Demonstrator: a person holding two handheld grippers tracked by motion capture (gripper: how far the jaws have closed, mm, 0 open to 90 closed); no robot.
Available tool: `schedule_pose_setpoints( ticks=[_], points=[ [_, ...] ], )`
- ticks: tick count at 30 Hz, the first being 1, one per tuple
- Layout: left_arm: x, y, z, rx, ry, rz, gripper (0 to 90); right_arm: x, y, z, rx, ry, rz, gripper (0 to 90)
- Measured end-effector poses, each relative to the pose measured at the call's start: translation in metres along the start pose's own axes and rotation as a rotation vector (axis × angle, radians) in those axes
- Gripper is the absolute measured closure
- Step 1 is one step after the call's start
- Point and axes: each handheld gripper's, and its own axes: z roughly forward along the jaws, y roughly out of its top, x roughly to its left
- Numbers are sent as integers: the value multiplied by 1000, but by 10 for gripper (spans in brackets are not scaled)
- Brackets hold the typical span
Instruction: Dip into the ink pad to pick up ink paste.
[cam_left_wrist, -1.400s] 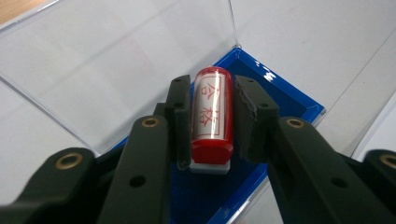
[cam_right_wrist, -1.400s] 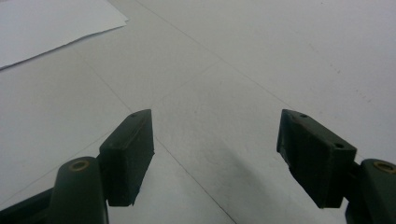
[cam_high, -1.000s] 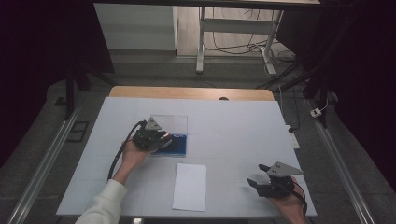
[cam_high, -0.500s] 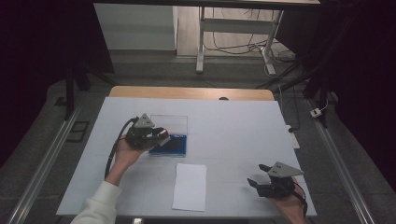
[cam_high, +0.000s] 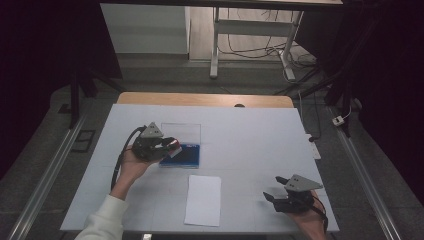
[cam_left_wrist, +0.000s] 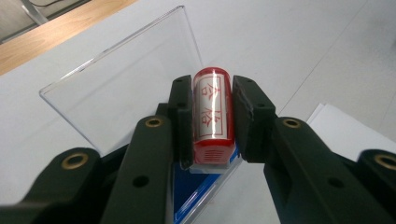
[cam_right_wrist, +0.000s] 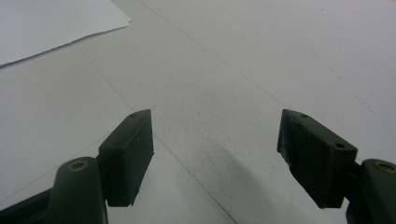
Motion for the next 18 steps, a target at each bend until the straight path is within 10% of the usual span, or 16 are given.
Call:
schedule_pose_setpoints(
  ticks=[18],
  points=[
    [0,0,17,32,-1,19,706,2,-1,2,11,4,-5,262]
  ],
)
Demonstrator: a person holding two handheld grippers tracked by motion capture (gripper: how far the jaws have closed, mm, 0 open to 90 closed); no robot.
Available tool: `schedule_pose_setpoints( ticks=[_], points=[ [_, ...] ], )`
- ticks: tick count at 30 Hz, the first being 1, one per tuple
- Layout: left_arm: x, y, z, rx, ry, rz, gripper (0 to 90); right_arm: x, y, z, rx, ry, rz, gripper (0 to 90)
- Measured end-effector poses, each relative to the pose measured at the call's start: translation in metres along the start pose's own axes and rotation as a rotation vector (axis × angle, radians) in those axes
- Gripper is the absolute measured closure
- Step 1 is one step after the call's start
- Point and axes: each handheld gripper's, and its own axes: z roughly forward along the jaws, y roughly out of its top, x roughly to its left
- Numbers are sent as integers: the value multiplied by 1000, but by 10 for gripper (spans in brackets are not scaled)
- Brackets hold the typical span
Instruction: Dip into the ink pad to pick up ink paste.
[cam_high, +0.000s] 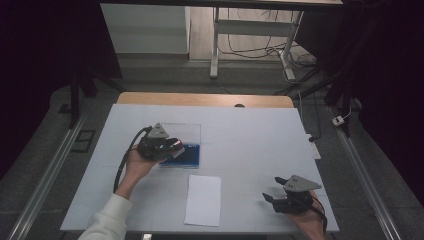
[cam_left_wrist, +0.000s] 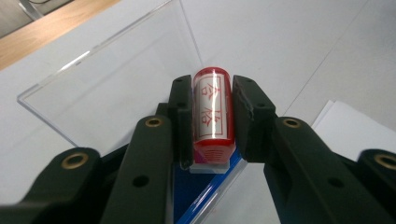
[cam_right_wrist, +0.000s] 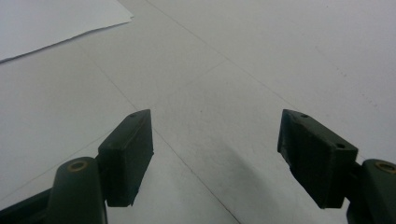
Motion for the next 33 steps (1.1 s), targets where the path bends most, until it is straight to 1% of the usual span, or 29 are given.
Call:
schedule_pose_setpoints(
  ticks=[7,11,14,20,27,29,33],
  points=[
    [1,-2,10,23,3,1,706,-1,-1,1,8,2,3,262],
    [0,-4,18,33,12,7,706,0,-1,2,16,-3,1,262],
    [1,-6,23,40,22,5,706,0,-1,2,14,5,0,262],
    [2,-8,27,45,27,4,706,0,-2,2,17,2,4,262],
    [1,-8,32,50,23,6,706,0,-2,2,17,1,5,262],
    [1,-8,33,52,24,6,706,0,-2,2,24,-5,2,262],
    [2,-9,34,57,24,5,705,-1,-3,2,19,-1,2,262]
  ],
)
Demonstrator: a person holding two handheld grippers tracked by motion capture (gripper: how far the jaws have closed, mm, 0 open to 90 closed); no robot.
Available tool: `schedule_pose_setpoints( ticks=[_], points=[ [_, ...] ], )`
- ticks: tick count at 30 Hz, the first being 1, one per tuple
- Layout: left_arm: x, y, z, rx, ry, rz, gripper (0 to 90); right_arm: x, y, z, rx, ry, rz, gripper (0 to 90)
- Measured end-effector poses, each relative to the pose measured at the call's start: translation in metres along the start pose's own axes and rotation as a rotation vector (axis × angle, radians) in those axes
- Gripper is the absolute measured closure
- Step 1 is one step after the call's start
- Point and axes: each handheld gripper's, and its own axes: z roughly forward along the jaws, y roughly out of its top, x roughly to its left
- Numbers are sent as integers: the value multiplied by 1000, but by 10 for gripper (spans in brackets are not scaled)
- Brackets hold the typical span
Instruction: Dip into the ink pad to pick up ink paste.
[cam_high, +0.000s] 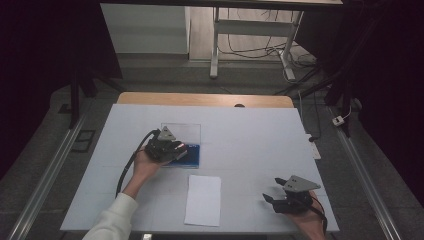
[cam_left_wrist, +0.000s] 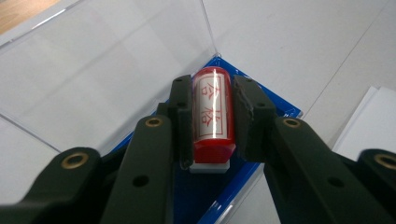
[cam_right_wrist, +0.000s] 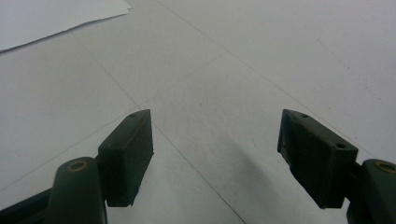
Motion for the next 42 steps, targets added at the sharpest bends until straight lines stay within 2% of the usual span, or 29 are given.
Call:
schedule_pose_setpoints(
  ticks=[13,22,28,31,38,42],
  points=[
    [1,-1,4,31,6,-10,706,0,-1,-1,4,-5,0,262],
    [1,0,5,47,6,4,706,0,0,-1,6,-4,-1,263],
    [0,3,6,77,12,15,709,1,0,0,4,-6,-2,262],
    [0,2,8,86,8,4,710,1,1,-1,2,-7,-1,263],
    [-5,4,10,108,33,25,713,1,1,-2,0,-10,0,263],
    [-2,5,10,116,18,18,713,1,1,-2,1,-10,2,263]
  ],
)
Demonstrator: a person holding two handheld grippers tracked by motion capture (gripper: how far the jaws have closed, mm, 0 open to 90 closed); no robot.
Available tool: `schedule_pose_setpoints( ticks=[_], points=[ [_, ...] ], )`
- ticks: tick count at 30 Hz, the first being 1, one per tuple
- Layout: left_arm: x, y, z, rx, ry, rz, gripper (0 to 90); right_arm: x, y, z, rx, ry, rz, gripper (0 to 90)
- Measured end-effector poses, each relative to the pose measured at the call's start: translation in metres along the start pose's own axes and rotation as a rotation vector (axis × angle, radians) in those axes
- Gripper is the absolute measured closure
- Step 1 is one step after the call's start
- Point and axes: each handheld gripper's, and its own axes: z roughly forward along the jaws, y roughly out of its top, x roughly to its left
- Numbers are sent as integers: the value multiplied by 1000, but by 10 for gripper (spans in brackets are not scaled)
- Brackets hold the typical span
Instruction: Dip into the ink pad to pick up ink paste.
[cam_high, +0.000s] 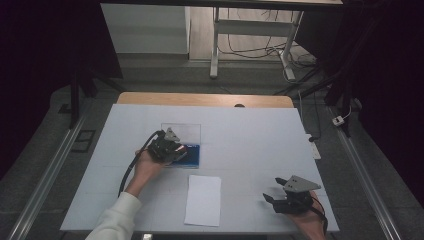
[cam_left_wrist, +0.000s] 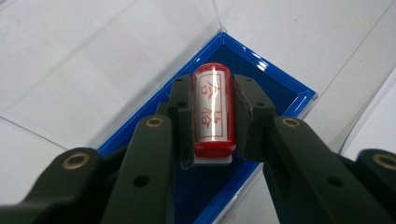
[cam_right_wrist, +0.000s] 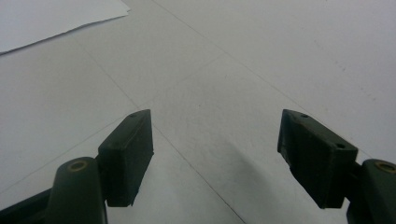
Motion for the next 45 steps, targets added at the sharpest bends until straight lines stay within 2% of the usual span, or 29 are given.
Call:
schedule_pose_setpoints(
  ticks=[4,9,33,37,39,45],
  points=[
    [-1,4,1,23,4,7,713,0,1,0,2,-4,-2,263],
    [2,2,1,10,-11,-3,713,1,1,1,2,-7,-1,263],
    [-1,2,1,14,2,1,712,0,1,0,5,-9,-4,264],
    [-2,6,-5,21,10,20,710,0,1,-1,0,-9,1,264],
    [-6,8,-7,33,50,60,709,0,1,-1,-3,-10,2,264],
    [-6,15,-29,-59,-12,40,708,-2,-1,-2,1,-14,5,264]
  ],
)
